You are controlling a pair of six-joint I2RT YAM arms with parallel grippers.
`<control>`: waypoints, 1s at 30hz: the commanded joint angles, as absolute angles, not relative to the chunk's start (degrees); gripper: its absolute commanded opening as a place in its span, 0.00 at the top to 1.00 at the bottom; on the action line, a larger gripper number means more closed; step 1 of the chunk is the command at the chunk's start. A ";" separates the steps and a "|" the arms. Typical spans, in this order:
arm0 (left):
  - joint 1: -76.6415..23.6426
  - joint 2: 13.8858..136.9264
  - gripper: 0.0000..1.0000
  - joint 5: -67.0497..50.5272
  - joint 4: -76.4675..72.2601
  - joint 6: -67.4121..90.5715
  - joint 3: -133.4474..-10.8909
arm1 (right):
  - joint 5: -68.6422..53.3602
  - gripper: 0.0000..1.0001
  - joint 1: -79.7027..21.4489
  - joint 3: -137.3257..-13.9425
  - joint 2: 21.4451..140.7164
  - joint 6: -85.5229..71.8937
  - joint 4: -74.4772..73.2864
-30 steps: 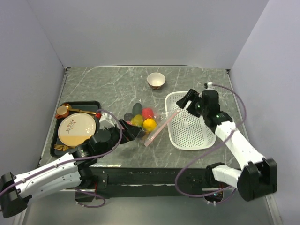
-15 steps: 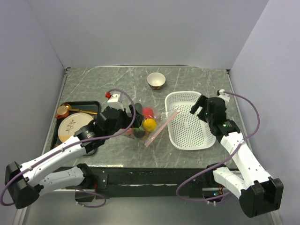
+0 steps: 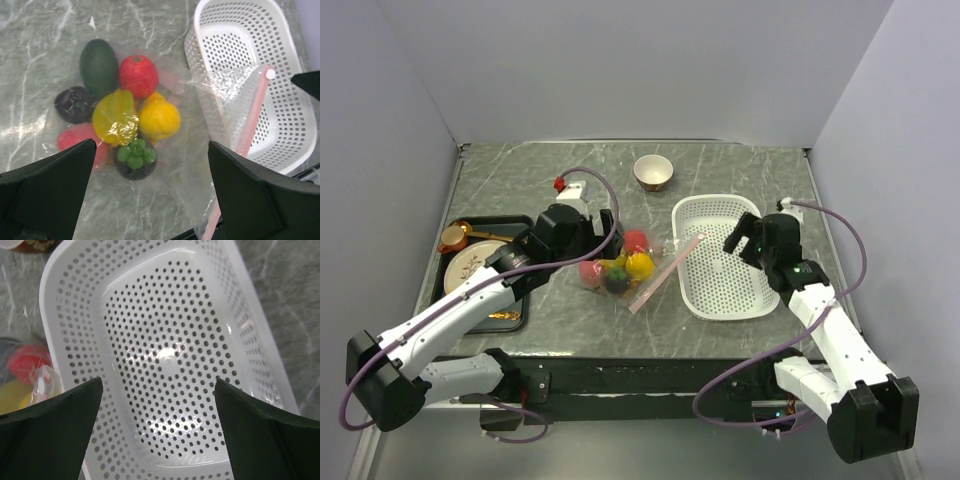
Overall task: Place the food in the zip-top bag and seal the zipper
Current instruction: Reset both arms
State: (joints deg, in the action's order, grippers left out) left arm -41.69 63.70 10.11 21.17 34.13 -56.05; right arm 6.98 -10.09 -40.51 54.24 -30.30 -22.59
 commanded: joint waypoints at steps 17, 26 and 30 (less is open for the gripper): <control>-32.44 71.45 0.01 1.40 23.55 29.09 -69.07 | -1.49 0.00 -10.02 -32.52 48.78 -34.45 -18.02; -24.17 72.69 0.01 3.86 16.63 29.35 -69.35 | 3.34 0.00 -9.93 -31.73 47.38 -33.05 -18.20; -23.82 68.05 0.01 8.08 11.71 28.66 -63.13 | 5.89 0.00 -9.93 -31.38 45.09 -31.38 -16.10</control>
State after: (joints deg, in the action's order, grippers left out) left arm -23.86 72.97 4.62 18.70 30.17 -67.29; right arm 2.11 -10.09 -31.59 48.16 -33.34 -19.86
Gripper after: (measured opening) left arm 0.994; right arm 0.998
